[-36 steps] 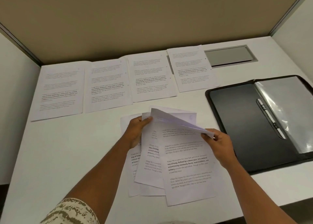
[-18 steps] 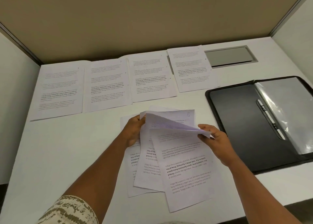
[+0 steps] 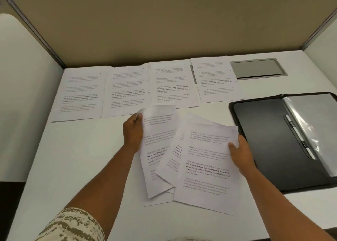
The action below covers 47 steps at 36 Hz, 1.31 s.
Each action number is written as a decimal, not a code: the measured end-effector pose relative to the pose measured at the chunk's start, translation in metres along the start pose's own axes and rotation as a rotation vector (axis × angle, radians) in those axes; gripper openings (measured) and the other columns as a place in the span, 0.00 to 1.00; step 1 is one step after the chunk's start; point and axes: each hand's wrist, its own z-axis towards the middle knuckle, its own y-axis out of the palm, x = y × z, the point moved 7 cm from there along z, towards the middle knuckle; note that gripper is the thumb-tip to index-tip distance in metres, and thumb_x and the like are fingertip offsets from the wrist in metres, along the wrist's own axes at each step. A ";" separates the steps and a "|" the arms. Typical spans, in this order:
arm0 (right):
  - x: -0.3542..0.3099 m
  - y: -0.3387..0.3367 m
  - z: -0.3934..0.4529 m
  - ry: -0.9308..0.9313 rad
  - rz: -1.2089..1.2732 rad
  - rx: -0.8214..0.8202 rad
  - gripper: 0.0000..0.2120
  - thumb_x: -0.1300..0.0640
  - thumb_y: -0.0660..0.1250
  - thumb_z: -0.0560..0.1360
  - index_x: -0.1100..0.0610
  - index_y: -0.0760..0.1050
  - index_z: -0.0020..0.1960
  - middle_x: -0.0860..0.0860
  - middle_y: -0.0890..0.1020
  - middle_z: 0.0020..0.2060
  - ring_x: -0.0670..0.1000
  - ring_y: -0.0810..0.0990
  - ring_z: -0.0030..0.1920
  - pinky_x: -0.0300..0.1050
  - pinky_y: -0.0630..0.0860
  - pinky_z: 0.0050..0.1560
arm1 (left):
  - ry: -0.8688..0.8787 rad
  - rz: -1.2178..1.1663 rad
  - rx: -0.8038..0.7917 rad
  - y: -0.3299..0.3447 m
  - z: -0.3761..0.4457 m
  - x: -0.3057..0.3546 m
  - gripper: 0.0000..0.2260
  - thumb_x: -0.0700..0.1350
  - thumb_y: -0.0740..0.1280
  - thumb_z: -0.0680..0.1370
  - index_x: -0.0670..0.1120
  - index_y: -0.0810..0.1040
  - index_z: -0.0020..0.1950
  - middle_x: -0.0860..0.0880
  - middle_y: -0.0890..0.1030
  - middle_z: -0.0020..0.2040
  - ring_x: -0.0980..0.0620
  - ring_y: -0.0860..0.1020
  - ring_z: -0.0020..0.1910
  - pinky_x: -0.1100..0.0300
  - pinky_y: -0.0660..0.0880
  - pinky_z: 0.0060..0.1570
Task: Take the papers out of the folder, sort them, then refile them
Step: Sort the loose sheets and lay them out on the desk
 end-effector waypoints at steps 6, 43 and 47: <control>-0.020 0.007 -0.004 -0.008 -0.039 0.031 0.24 0.62 0.60 0.82 0.54 0.63 0.78 0.53 0.76 0.64 0.58 0.76 0.62 0.47 0.72 0.56 | -0.076 -0.081 0.029 -0.038 -0.009 0.001 0.16 0.52 0.67 0.81 0.39 0.78 0.43 0.48 0.79 0.39 0.51 0.76 0.39 0.54 0.75 0.43; -0.150 0.080 -0.069 -0.198 0.637 -0.436 0.07 0.63 0.67 0.80 0.59 0.80 0.57 0.56 0.86 0.53 0.58 0.84 0.54 0.53 0.82 0.54 | -0.030 -0.360 -0.359 -0.034 -0.072 0.120 0.20 0.57 0.70 0.77 0.44 0.78 0.60 0.42 0.83 0.53 0.41 0.81 0.50 0.44 0.78 0.53; -0.153 0.053 -0.052 -0.209 0.679 -0.380 0.07 0.63 0.66 0.81 0.59 0.80 0.56 0.54 0.86 0.51 0.55 0.86 0.50 0.48 0.83 0.50 | -0.021 -0.365 -0.410 -0.011 -0.076 0.108 0.25 0.61 0.65 0.79 0.46 0.76 0.68 0.41 0.81 0.62 0.40 0.80 0.59 0.39 0.76 0.59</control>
